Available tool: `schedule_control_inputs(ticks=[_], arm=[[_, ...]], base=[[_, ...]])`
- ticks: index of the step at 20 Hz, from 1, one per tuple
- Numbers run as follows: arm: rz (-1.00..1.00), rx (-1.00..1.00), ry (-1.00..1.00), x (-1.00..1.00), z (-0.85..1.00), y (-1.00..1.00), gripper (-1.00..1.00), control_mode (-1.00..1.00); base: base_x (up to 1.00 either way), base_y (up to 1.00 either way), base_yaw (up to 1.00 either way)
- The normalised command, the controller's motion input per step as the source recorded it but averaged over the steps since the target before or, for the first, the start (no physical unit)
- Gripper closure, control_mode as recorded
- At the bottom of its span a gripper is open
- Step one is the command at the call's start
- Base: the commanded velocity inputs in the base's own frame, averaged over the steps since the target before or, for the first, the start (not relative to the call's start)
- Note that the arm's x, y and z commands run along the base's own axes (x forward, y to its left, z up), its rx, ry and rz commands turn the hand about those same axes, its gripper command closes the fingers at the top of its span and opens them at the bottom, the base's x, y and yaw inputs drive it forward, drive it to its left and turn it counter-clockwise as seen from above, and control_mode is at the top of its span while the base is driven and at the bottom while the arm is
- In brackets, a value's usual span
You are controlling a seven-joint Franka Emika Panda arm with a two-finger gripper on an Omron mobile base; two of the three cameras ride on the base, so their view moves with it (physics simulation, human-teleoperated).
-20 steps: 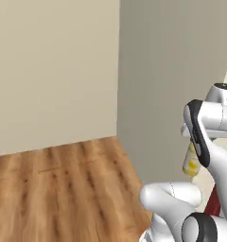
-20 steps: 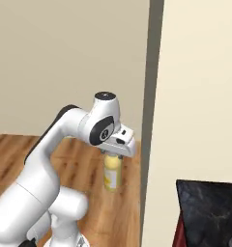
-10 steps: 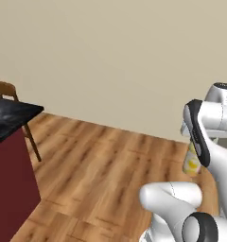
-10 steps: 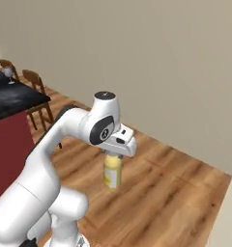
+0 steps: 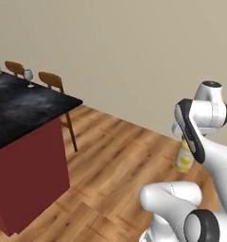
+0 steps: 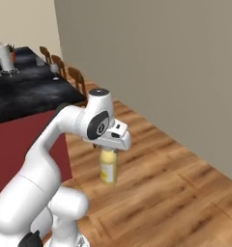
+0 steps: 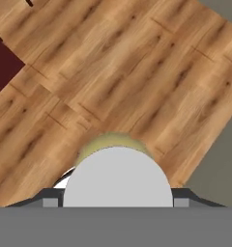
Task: There is a wine glass and glass cup on the dining counter. Place the wine bottle next to the wine glass and the juice bottle next to the glass cup.
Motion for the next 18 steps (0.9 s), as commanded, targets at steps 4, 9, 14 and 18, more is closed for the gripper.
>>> schedule_control_inputs(ticks=[4, 9, 14, 18], arm=[[0.0, 0.0, 0.0, 0.0, 0.0, 0.0, 1.0, 1.0], [0.0, 0.0, 0.0, 0.0, 0.0, 0.0, 1.0, 1.0], [0.0, 0.0, 0.0, 0.0, 0.0, 0.0, 1.0, 1.0], [0.0, 0.0, 0.0, 0.0, 0.0, 0.0, 1.0, 1.0]], base=[[0.77, -0.34, 0.16], [0.78, -0.33, 0.17], [0.8, -0.32, 0.2], [0.8, -0.32, 0.21]])
